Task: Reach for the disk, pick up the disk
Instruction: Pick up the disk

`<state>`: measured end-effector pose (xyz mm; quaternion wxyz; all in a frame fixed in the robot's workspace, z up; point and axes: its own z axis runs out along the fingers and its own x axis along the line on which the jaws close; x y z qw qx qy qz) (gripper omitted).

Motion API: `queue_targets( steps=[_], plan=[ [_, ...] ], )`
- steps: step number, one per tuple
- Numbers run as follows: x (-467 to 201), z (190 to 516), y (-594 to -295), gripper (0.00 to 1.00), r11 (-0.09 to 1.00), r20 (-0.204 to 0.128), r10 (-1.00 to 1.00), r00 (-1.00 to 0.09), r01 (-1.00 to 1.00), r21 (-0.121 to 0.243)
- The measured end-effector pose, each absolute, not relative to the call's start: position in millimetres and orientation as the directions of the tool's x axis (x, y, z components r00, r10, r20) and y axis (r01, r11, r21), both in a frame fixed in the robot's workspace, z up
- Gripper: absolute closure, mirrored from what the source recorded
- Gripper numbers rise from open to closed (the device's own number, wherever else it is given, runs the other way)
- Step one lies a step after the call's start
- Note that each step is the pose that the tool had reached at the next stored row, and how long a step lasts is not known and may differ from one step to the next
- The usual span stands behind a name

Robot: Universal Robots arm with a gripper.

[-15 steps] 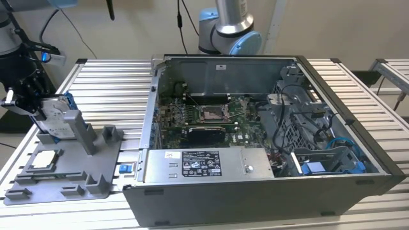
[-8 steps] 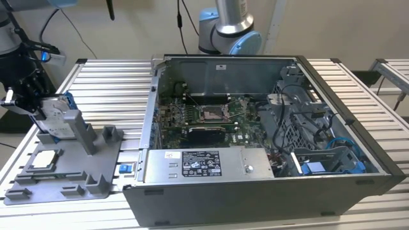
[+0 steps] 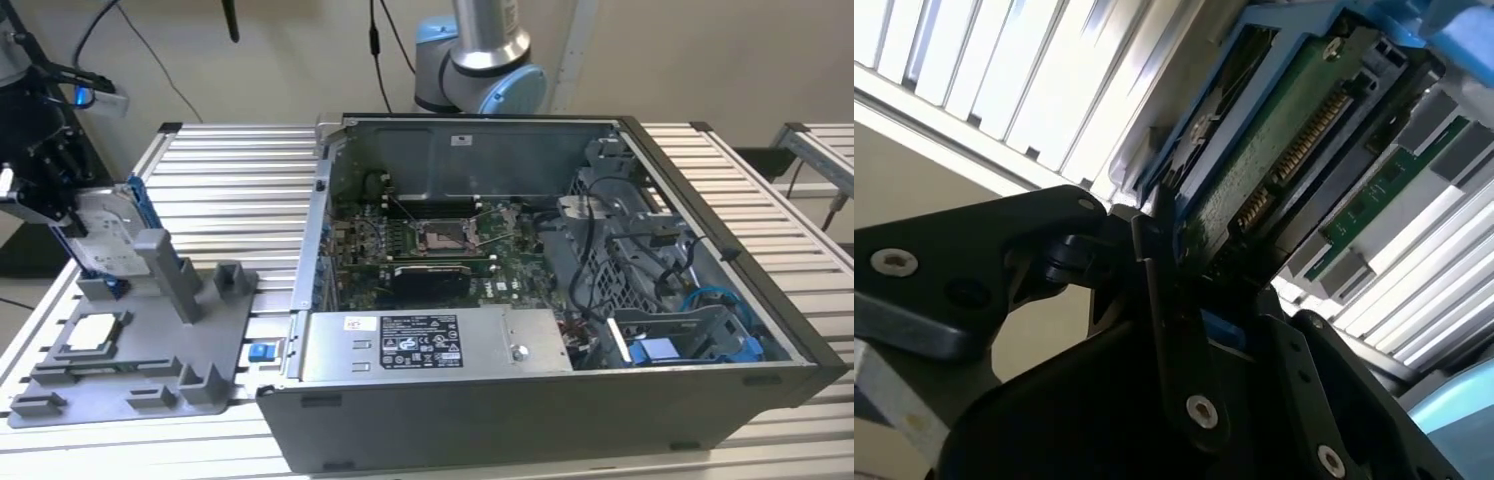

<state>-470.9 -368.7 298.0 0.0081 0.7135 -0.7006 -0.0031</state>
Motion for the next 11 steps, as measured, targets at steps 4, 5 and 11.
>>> queue_targets(
  steps=[4, 5, 11],
  plan=[
    [-471.0, 311.1, -368.7, 1.0, -0.018, 0.007, -1.0, 0.018, -1.0, 0.016],
    [-471.0, 314.4, -368.7, 1.0, -0.018, 0.007, -1.0, 0.018, -1.0, 0.016],
    [-471.0, 331.2, -368.7, 1.0, -0.018, 0.007, -1.0, 0.018, -1.0, 0.016]
  ],
)
